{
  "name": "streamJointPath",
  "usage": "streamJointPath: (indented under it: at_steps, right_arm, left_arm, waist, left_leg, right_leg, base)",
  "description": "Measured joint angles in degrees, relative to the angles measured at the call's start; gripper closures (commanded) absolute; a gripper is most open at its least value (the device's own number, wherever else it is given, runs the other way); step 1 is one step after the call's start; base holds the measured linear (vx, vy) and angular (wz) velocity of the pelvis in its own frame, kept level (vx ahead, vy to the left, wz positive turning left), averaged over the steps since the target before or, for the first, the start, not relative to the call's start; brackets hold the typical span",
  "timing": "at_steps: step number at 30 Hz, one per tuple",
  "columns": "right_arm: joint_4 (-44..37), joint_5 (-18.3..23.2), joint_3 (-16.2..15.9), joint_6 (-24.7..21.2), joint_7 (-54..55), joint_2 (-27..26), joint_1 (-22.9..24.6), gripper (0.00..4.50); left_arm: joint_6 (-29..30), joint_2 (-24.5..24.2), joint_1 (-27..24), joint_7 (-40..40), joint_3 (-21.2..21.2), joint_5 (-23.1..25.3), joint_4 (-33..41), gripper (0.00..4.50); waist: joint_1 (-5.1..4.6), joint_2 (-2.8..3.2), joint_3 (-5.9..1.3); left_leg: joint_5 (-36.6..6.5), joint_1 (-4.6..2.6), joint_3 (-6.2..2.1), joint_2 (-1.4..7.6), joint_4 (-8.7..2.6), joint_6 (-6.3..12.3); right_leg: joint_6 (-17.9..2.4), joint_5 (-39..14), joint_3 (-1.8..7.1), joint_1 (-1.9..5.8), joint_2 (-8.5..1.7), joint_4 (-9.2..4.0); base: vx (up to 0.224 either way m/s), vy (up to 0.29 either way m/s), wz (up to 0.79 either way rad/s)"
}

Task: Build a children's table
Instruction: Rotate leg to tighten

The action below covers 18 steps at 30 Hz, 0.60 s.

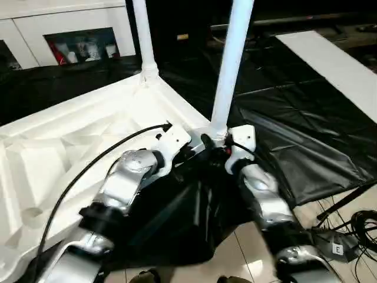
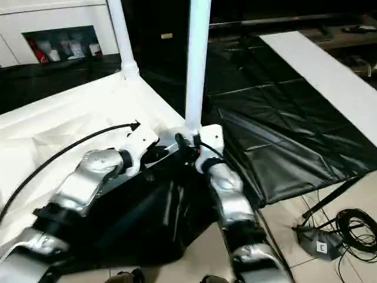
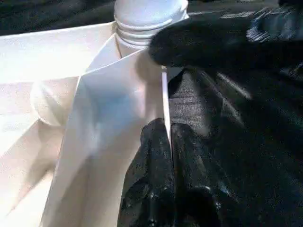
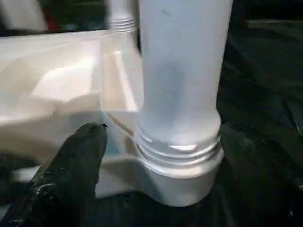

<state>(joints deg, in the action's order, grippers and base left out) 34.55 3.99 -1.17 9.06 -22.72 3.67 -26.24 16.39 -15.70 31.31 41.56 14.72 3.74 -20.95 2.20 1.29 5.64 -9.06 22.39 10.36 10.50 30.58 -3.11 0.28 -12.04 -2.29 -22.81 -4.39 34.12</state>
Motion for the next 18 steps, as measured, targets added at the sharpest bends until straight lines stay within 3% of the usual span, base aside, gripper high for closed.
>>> streamJointPath:
  at_steps: [7,13,18]
  right_arm:
    - [-6.5,5.8,-1.0,-0.8,-19.8,10.2,4.7,0.38]
    - [-8.9,7.5,-3.1,-1.4,-27.8,12.0,5.1,0.38]
    - [-9.1,7.4,-4.2,-1.2,-30.4,12.8,4.8,0.38]
  left_arm:
    - [-5.5,-6.6,-2.7,10.9,-0.9,-3.4,2.0,4.5]
    - [-5.3,-9.2,-4.6,17.6,-0.3,-5.9,4.6,4.5]
    - [-4.7,-10.0,-5.7,21.7,1.0,-7.0,6.5,4.5]
  waist:
    - [-0.01,0.22,-0.01]
    - [0.28,0.32,0.06]
    - [0.92,0.32,0.08]
  left_leg:
    - [0.3,0.51,0.01,0.5,0.49,0.46]
    - [0.2,0.68,0.11,0.47,0.83,0.49]
    - [0.2,0.61,0.75,0.51,1.01,0.48]
  right_leg:
    - [-0.3,-0.3,-0.12,-0.24,0.43,-0.02]
    - [-0.3,-0.3,-0.11,-0.29,0.26,0.02]
    - [-0.4,-0.3,0.03,-0.27,-0.03,0.22]
  base:
    - [0.015,-0.008,-0.01]
    - [0.0,0.0,0.0]
    - [0.0,0.0,0.0]
